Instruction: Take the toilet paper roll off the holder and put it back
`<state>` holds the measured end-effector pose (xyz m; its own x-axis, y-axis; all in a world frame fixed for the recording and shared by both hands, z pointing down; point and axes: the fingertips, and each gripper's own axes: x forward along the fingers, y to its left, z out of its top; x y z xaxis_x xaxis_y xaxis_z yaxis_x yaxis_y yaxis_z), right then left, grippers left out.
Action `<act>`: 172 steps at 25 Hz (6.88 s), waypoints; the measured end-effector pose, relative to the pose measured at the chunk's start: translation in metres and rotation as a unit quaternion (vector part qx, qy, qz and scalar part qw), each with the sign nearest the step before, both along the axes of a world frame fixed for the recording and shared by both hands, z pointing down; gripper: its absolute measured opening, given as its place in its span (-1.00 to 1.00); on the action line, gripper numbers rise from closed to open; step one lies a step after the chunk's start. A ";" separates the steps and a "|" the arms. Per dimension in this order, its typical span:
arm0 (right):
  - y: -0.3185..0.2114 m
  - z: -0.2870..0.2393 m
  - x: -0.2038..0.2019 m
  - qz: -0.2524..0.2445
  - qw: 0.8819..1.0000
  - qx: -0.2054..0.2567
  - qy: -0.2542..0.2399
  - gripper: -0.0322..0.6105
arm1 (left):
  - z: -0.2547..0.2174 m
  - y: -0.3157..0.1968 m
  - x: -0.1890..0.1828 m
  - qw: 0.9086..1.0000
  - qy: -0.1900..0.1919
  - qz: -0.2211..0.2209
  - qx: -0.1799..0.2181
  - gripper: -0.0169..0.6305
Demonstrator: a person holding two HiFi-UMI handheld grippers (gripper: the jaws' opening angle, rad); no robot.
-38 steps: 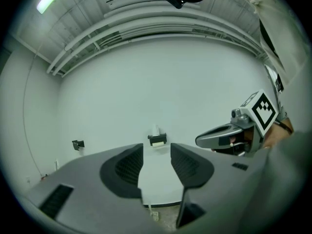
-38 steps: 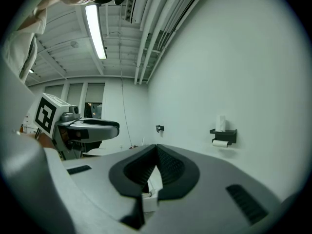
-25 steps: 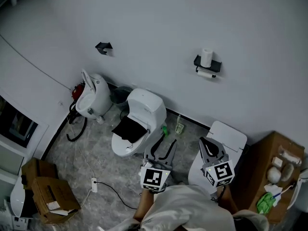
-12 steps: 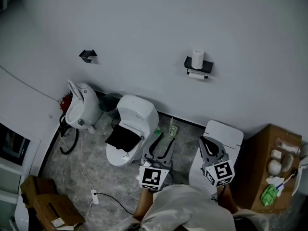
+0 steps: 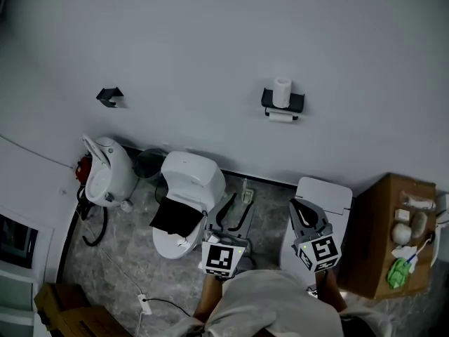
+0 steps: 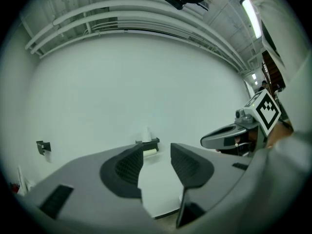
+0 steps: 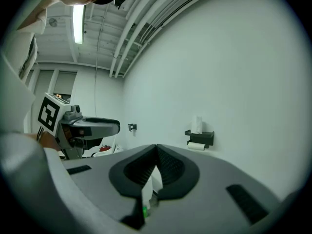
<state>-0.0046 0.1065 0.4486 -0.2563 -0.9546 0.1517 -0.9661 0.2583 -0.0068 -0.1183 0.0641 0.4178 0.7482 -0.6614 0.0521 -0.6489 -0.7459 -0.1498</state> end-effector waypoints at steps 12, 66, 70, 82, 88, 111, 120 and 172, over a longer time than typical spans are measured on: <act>-0.044 -0.004 -0.007 0.057 0.998 -0.003 0.004 -0.91 | -0.004 -0.057 0.000 0.998 0.000 0.059 -0.002 -0.38; -0.180 0.003 -0.002 0.171 0.984 -0.019 0.033 -0.91 | 0.015 -0.212 0.028 0.982 0.033 0.182 -0.024 -0.38; -0.193 0.003 0.010 0.167 0.985 -0.021 0.033 -0.91 | 0.015 -0.224 0.038 0.983 0.031 0.179 -0.025 -0.38; -0.234 0.004 0.060 0.151 0.988 -0.023 0.028 -0.91 | 0.020 -0.262 0.087 0.986 0.021 0.164 -0.032 -0.38; -0.252 0.007 0.087 0.145 0.989 -0.023 0.016 -0.91 | 0.019 -0.278 0.112 0.987 0.009 0.158 -0.031 -0.38; -0.283 0.008 0.153 0.133 0.991 -0.014 -0.010 -0.91 | 0.020 -0.302 0.181 0.987 -0.004 0.158 -0.037 -0.37; -0.293 0.006 0.169 0.129 0.992 -0.008 -0.012 -0.91 | 0.020 -0.305 0.200 0.986 -0.008 0.162 -0.041 -0.31; -0.308 0.017 0.204 0.133 0.991 -0.020 -0.018 -0.91 | 0.035 -0.321 0.260 0.977 -0.037 0.195 -0.074 -0.05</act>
